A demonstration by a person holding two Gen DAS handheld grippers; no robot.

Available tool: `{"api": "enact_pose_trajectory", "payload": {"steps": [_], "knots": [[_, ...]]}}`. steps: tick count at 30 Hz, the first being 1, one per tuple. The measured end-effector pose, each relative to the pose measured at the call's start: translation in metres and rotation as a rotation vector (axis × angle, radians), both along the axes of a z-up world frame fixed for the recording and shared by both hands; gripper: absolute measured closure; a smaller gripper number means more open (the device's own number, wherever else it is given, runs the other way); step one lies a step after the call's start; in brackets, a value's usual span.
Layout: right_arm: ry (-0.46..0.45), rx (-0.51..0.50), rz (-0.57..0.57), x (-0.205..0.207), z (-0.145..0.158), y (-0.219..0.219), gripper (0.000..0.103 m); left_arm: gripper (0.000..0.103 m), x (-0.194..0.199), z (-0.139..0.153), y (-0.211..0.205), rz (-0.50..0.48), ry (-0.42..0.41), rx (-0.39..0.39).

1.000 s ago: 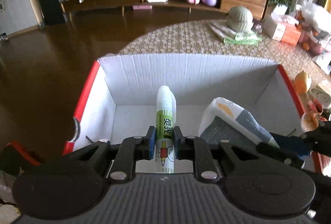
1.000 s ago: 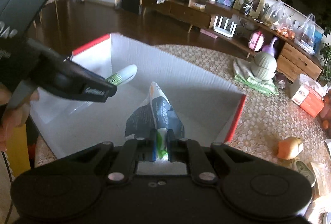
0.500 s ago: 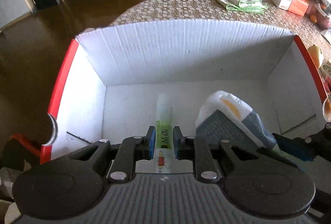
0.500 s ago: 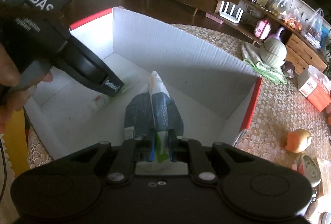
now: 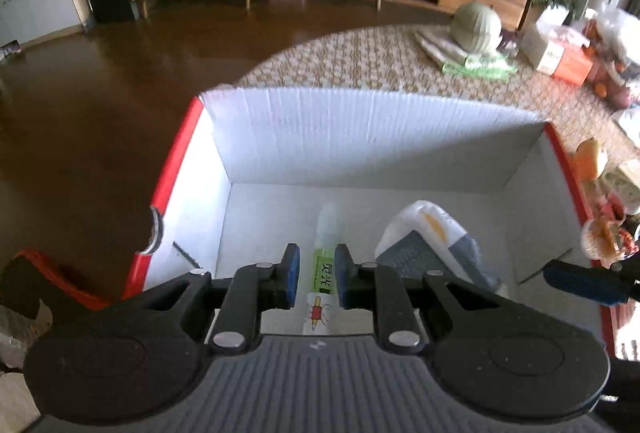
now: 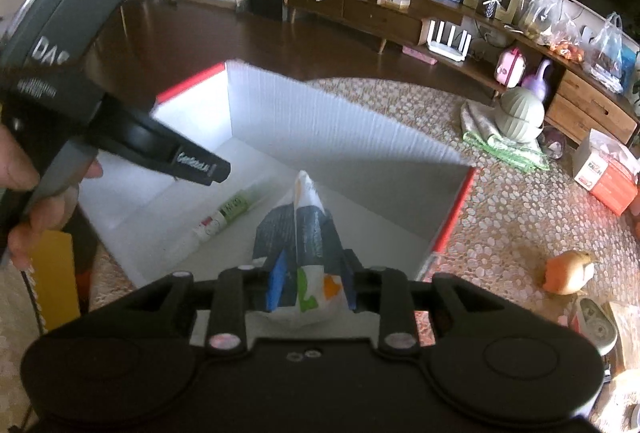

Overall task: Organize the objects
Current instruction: 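Open left tool releasing marker in box while right tool releases packet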

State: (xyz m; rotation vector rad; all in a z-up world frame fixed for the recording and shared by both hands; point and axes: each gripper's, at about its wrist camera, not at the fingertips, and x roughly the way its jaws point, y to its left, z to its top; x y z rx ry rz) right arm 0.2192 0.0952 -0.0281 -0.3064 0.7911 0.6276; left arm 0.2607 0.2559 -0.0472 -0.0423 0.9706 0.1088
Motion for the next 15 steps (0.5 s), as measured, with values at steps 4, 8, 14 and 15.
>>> {"api": "enact_pose_trajectory", "payload": {"steps": [4,8,14,15], "knots": [[-0.012,0.049,0.004,-0.012,0.017,-0.018,0.069,0.086,-0.018,0.017,-0.015,-0.032,-0.051,0.002],[-0.026,0.093,0.001,-0.024,0.032,-0.040,0.062,0.086,-0.040,0.034,-0.035,-0.067,-0.107,-0.001],[-0.055,0.147,-0.016,-0.042,0.048,-0.073,0.054,0.086,-0.066,0.048,-0.064,-0.099,-0.159,-0.009],[-0.062,0.154,-0.017,-0.045,0.050,-0.078,0.052,0.086,-0.069,0.049,-0.069,-0.097,-0.162,-0.006]]}}
